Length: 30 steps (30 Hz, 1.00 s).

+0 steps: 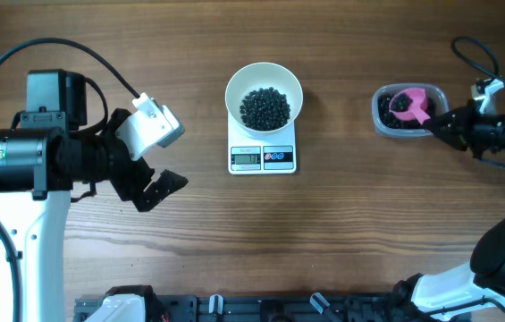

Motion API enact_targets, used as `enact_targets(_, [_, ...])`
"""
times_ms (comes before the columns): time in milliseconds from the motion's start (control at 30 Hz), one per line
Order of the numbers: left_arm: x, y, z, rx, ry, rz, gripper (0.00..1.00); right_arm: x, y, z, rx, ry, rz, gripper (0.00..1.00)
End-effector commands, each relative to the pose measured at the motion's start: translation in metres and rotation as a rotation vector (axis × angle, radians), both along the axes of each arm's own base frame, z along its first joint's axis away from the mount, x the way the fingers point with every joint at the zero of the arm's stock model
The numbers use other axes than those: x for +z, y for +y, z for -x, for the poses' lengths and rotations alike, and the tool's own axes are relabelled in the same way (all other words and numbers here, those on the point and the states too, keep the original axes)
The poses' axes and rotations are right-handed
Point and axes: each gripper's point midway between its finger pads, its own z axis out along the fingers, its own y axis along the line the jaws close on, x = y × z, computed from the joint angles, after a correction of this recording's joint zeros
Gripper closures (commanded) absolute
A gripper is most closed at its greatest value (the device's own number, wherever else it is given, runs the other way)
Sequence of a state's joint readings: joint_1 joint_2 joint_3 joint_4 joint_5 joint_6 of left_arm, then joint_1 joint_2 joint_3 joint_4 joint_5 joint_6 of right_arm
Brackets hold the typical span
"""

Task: Scoop item into bowl and weigh 150g on scale
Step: 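Drag the scoop through the beans and lift it out filled, then carry the filled scoop left over the white bowl on the scale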

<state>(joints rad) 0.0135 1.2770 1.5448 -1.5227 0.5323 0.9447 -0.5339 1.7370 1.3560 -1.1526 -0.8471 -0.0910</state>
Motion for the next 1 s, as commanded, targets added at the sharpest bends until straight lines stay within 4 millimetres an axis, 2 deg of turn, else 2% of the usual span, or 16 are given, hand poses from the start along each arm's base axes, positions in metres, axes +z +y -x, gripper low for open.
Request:
enact_targets(0, [0.007,0.000,0.000,-0.005,-0.028,0.004,0.00,0.037,0.017,-0.005,0.031,-0.154,-0.107,0.95])
enact_targets(267, [0.007,0.000,0.000,-0.005,-0.028,0.004,0.00,0.076,0.033,-0.002,0.055,-0.269,-0.133,0.95])
enact_targets(367, [0.007,0.000,0.000,-0.005,-0.028,0.004,0.00,0.087,0.047,-0.001,0.078,-0.289,-0.130,0.95])
enact_targets(533, [0.007,0.000,0.000,-0.005,-0.028,0.004,0.00,0.107,0.087,-0.002,0.162,-0.328,-0.135,0.95])
enact_targets(733, [0.007,0.000,0.000,-0.005,-0.028,0.004,0.00,0.118,0.138,-0.005,0.281,-0.364,-0.156,0.95])
enact_targets(833, [0.007,0.000,0.000,-0.005,-0.028,0.004,0.00,0.119,0.162,-0.004,0.348,-0.387,-0.151,0.95])
enact_targets(967, [0.007,0.000,0.000,-0.005,-0.028,0.004,0.00,0.108,0.180,-0.002,0.390,-0.366,-0.076,0.95])
